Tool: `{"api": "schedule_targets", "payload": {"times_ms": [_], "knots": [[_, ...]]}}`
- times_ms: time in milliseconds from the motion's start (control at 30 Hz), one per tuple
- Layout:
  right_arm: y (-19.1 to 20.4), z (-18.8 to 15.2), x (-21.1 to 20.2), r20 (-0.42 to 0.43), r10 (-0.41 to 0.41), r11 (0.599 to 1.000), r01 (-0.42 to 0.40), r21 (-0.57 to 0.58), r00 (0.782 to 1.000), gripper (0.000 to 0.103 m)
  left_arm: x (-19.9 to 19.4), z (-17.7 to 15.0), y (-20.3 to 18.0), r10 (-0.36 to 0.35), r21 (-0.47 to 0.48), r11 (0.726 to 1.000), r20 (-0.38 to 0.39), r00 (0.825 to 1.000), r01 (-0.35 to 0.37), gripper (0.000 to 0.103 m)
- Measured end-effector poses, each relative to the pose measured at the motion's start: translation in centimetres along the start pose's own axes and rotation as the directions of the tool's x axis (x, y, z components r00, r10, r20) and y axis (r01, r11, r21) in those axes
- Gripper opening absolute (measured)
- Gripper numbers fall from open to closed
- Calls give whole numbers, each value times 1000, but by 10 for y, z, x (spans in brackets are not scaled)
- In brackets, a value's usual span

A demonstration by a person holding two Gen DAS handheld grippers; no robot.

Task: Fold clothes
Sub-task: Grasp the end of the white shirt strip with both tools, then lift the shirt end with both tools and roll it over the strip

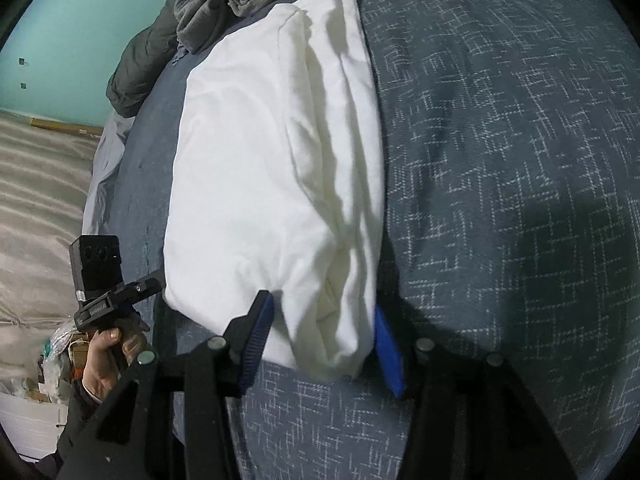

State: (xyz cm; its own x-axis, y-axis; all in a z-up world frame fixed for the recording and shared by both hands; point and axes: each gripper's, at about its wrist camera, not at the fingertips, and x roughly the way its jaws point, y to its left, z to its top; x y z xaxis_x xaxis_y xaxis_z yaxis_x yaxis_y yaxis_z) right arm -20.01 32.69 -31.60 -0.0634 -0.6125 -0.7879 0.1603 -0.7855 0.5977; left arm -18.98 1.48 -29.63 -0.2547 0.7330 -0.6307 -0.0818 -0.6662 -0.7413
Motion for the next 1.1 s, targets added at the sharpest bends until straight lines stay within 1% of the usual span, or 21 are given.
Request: {"api": "schedule_targets", "payload": {"times_ms": [133, 300, 367, 433, 467, 533, 633, 900, 1100], "knots": [[5, 1, 3, 10, 10, 1000, -10, -5, 1000, 48, 4, -1, -3, -3, -4, 1000, 4, 1000, 3, 56], [6, 5, 11, 1, 22, 1000, -22, -7, 1000, 48, 8, 1, -3, -8, 3, 1000, 12, 1000, 8, 56], [8, 5, 13, 6, 22, 1000, -22, -19, 1000, 45, 10, 2, -2, -9, 7, 1000, 16, 1000, 9, 56], [10, 6, 14, 11, 22, 999, -21, -31, 1000, 37, 11, 2, -4, -3, 18, 1000, 17, 1000, 3, 55], [11, 6, 15, 13, 22, 999, -21, -37, 1000, 36, 10, 2, -5, 1, 27, 1000, 17, 1000, -1, 55], [14, 6, 17, 18, 22, 999, -21, -49, 1000, 25, 9, 2, -8, 7, 42, 999, 17, 1000, -8, 49], [17, 6, 20, 25, 22, 998, -20, -67, 999, 17, 4, 2, -16, 26, 72, 997, 27, 999, -28, 44], [28, 7, 9, 70, 23, 988, -12, -153, 997, 14, -8, 7, -38, 56, 169, 983, 51, 997, -64, 41], [41, 14, -8, 95, 28, 983, -10, -185, 995, 14, -16, 14, -56, 84, 189, 978, 48, 995, -92, 41]]}}
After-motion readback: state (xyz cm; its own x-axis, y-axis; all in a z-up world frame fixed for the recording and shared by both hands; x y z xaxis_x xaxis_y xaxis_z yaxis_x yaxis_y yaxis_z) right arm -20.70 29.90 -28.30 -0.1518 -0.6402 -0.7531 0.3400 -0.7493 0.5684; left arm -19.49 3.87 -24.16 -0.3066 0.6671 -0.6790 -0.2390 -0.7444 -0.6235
